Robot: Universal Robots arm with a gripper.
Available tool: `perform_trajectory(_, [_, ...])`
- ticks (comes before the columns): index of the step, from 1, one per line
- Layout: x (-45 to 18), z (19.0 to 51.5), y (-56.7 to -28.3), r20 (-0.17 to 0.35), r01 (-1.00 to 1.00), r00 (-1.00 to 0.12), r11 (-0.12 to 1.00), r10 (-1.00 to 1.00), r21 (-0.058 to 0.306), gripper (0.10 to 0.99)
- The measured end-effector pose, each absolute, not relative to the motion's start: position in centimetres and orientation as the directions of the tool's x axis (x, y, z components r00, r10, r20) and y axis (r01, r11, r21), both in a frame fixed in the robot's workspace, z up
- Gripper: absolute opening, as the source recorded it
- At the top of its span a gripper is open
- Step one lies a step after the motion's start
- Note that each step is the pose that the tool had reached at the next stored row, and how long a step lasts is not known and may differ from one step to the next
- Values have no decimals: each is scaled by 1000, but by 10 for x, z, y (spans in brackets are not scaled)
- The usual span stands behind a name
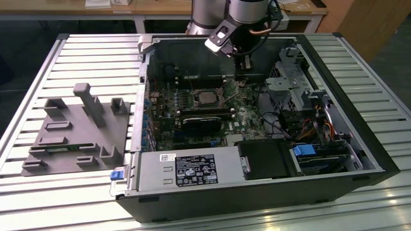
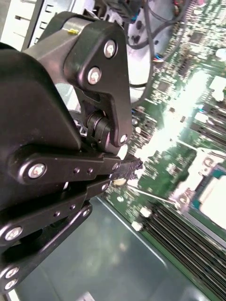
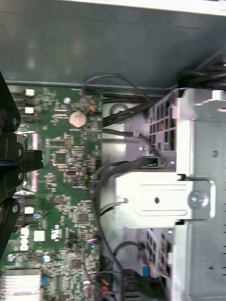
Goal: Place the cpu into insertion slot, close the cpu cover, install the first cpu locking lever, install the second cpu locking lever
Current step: 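Close the cpu cover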
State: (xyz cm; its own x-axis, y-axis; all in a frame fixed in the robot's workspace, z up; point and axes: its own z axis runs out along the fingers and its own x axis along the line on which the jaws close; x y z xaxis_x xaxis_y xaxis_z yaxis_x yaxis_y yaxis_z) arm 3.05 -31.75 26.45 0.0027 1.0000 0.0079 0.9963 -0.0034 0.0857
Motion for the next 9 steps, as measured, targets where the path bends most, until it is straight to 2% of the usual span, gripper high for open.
perform_trajectory(9, [48,265,-317,8,997,3,-4,1000,81,102])
